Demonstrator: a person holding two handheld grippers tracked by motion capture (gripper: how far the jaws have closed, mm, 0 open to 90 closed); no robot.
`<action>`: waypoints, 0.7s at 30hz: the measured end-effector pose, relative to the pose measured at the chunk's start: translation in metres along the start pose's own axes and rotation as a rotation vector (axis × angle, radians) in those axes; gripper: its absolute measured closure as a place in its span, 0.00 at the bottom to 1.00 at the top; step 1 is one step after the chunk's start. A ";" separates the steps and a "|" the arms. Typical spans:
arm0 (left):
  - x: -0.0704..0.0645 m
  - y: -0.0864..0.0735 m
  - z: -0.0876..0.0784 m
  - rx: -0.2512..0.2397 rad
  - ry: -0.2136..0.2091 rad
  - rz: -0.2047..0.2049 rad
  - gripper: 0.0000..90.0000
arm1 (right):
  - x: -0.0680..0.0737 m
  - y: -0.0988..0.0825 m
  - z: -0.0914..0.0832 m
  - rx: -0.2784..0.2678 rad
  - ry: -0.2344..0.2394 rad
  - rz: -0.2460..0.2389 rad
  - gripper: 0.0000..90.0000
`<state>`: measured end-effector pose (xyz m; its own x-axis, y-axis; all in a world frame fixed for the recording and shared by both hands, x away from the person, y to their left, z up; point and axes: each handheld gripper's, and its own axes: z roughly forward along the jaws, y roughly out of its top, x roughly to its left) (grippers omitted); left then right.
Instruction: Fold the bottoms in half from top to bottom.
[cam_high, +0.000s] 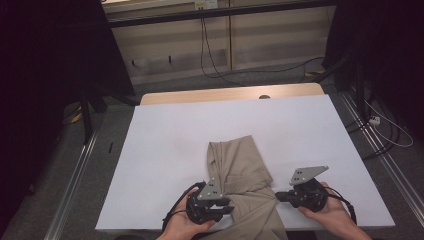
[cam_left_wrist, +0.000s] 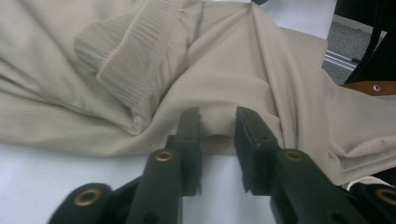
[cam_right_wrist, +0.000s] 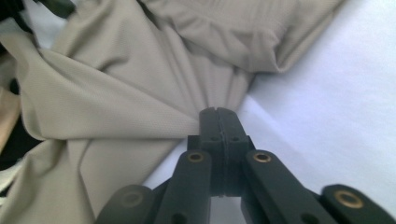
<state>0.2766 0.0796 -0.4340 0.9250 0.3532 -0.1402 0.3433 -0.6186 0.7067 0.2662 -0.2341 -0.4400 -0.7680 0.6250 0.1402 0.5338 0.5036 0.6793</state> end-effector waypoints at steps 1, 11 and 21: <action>-0.001 -0.001 0.001 0.006 0.007 0.009 0.74 | 0.001 0.000 0.000 -0.007 0.006 0.008 0.93; -0.014 -0.009 0.012 0.025 0.047 0.082 0.75 | 0.022 -0.005 0.001 0.020 0.069 -0.014 0.80; -0.014 -0.009 0.005 0.075 0.019 0.055 1.00 | 0.025 -0.007 0.005 0.053 0.003 -0.005 1.00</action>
<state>0.2615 0.0767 -0.4421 0.9397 0.3300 -0.0894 0.3043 -0.6882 0.6586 0.2449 -0.2190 -0.4442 -0.7719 0.6204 0.1387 0.5475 0.5380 0.6409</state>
